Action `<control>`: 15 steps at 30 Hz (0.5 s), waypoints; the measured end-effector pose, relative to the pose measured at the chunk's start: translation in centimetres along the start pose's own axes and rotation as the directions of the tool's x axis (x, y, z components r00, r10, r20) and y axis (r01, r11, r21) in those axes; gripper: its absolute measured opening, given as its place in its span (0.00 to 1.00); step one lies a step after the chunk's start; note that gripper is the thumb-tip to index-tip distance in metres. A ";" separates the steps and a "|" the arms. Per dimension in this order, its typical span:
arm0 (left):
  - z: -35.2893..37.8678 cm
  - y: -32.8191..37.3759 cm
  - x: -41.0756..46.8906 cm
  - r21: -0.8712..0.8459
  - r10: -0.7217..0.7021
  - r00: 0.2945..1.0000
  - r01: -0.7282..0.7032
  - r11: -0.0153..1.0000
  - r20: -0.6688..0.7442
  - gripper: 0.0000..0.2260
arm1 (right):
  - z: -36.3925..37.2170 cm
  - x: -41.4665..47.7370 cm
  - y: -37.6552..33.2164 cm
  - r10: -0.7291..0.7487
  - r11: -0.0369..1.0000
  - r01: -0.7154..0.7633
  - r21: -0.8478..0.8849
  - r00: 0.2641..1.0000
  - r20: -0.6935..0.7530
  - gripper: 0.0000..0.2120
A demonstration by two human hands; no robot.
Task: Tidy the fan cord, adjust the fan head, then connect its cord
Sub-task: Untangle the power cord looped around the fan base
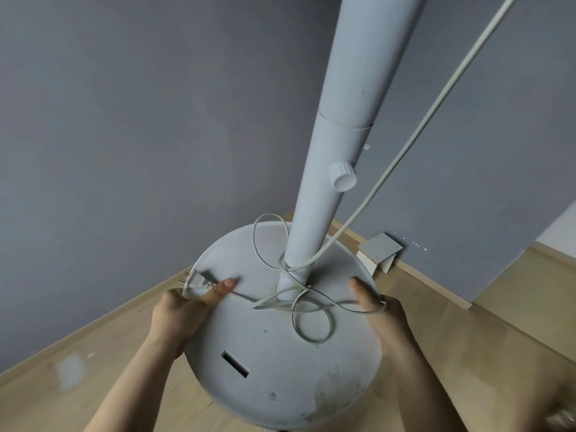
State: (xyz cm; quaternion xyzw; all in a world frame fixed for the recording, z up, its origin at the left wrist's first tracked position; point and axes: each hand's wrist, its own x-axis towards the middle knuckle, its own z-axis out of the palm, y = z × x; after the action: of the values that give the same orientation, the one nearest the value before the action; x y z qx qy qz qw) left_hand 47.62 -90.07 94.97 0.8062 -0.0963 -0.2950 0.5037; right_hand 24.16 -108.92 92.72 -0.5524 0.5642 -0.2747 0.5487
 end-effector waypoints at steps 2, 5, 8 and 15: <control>1.8 1.7 2.2 0.006 0.011 1.000 -0.011 1.000 0.010 0.37 | -0.1 2.4 -1.1 -0.001 1.000 0.001 -0.007 1.000 -0.017 0.24; 4.6 4.8 5.5 0.009 0.033 0.999 -0.033 0.999 0.031 0.34 | -0.4 6.5 -3.1 -0.039 0.999 0.039 -0.014 0.998 -0.044 0.22; 7.2 7.5 8.2 0.013 0.079 0.996 -0.079 0.997 0.047 0.24 | -0.6 10.1 -4.4 -0.052 0.998 0.050 -0.038 0.997 -0.055 0.22; 13.3 10.8 14.4 0.077 0.064 0.995 -0.070 0.995 0.073 0.34 | -1.9 19.1 -5.8 -0.054 0.981 0.042 -0.189 0.997 -0.060 0.24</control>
State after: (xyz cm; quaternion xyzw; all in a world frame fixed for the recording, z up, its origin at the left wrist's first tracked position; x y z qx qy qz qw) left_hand 53.18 -111.76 94.69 0.8111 -0.1525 -0.3020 0.4772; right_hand 28.28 -128.51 92.48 -0.6058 0.5916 -0.2512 0.4689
